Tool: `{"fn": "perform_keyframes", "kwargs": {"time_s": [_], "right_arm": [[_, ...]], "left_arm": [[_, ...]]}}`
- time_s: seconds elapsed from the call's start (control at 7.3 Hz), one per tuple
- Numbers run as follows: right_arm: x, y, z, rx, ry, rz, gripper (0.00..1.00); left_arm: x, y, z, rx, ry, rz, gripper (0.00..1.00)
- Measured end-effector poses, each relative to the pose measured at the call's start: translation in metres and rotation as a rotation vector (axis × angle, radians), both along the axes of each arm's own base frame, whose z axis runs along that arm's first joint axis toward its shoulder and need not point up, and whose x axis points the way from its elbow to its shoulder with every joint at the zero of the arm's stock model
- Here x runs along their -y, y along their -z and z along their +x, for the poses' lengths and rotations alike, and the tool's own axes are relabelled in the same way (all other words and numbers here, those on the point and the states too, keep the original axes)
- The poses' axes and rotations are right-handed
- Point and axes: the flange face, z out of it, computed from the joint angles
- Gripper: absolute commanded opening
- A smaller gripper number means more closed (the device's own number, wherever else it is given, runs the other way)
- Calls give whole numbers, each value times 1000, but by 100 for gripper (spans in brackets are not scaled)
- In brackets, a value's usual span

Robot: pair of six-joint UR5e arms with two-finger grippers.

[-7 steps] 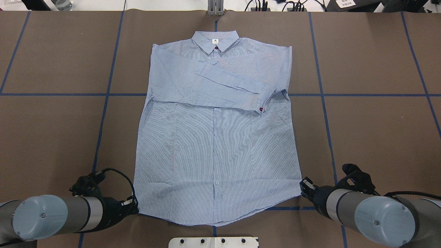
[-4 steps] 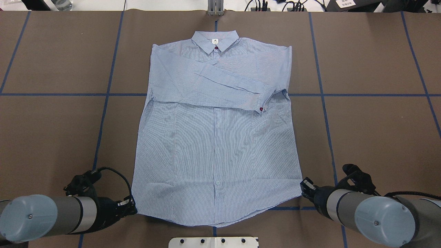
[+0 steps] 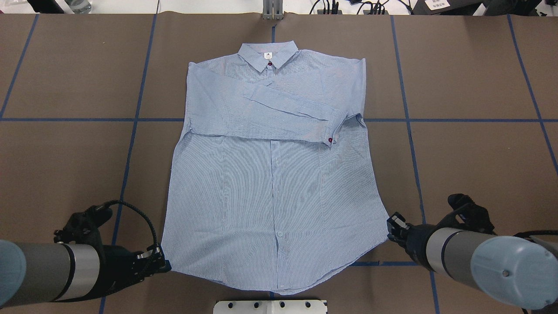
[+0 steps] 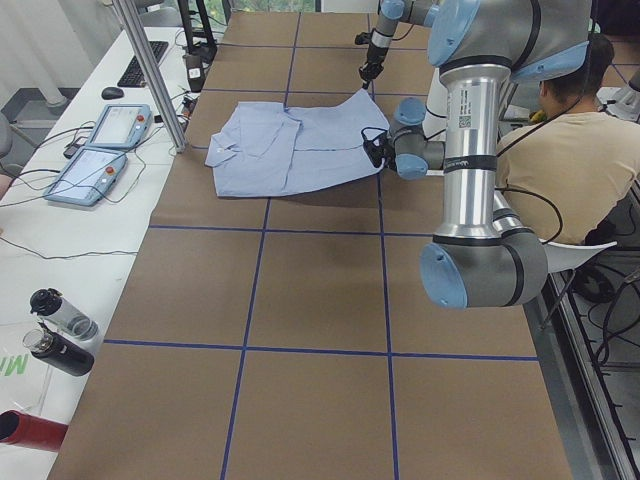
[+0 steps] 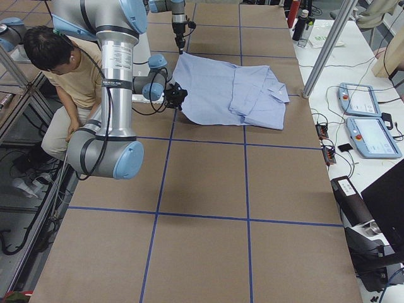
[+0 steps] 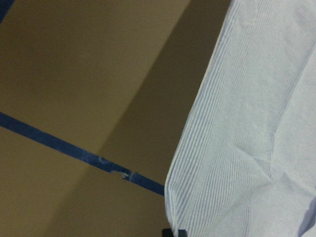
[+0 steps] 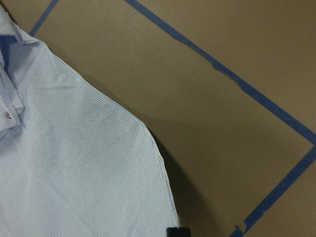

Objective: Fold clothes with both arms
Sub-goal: 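Lift the hem with both grippers and fold it over toward the collar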

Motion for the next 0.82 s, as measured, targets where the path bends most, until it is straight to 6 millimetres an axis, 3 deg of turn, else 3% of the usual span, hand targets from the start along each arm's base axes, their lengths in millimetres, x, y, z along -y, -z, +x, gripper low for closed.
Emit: {"fn": "perform_keyframes", "kwargs": {"time_s": [0.14,0.41,0.55,0.82], "right_arm": [[23,12,18,20,-10,-23,0],[85,38,41,7,3,-4,0],[127,53,42,-24,3,9,0],[224,70,49,-89,21,17,0]], "left_arm": [[29,21,-14,-13,32,29,0],[120,56,-14,14,113,112,0],[172,68,-9,44,151,130,0],[266,68,-23,111,220,170,0]]}}
